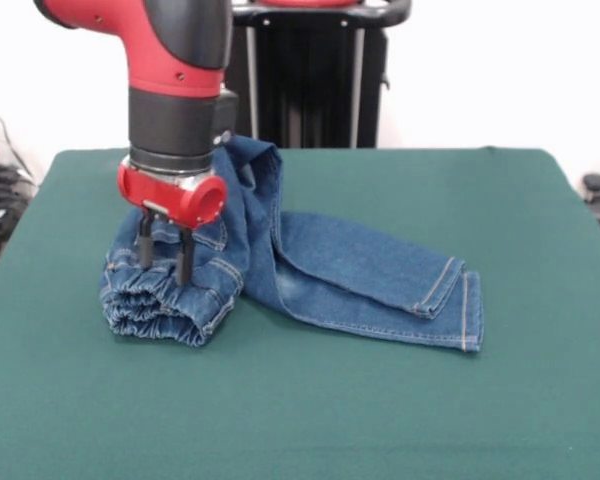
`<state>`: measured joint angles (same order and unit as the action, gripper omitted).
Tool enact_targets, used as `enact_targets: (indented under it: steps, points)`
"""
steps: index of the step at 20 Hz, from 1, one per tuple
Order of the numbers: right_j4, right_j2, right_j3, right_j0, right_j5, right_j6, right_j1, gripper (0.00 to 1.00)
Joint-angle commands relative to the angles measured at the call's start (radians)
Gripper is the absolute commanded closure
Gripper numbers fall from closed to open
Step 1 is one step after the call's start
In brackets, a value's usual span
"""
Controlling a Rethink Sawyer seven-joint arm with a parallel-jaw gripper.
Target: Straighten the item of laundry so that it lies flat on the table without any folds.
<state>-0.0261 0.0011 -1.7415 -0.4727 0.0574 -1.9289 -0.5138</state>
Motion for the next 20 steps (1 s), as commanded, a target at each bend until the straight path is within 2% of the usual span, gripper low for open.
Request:
enact_targets:
  steps: [1, 8, 9, 13, 20]
  points:
    - [-0.008, 0.115, 0.05, -0.021, -0.041, -0.114, 0.049, 0.0]
    - [-0.015, 0.115, 0.048, -0.022, -0.053, -0.117, 0.05, 0.0]
    - [-0.027, 0.092, 0.059, -0.002, -0.068, -0.109, 0.053, 1.0]
    - [-0.046, 0.108, 0.058, -0.013, -0.111, -0.109, 0.051, 1.0]
    - [-0.012, 0.108, 0.037, -0.014, -0.094, -0.139, 0.038, 1.0]
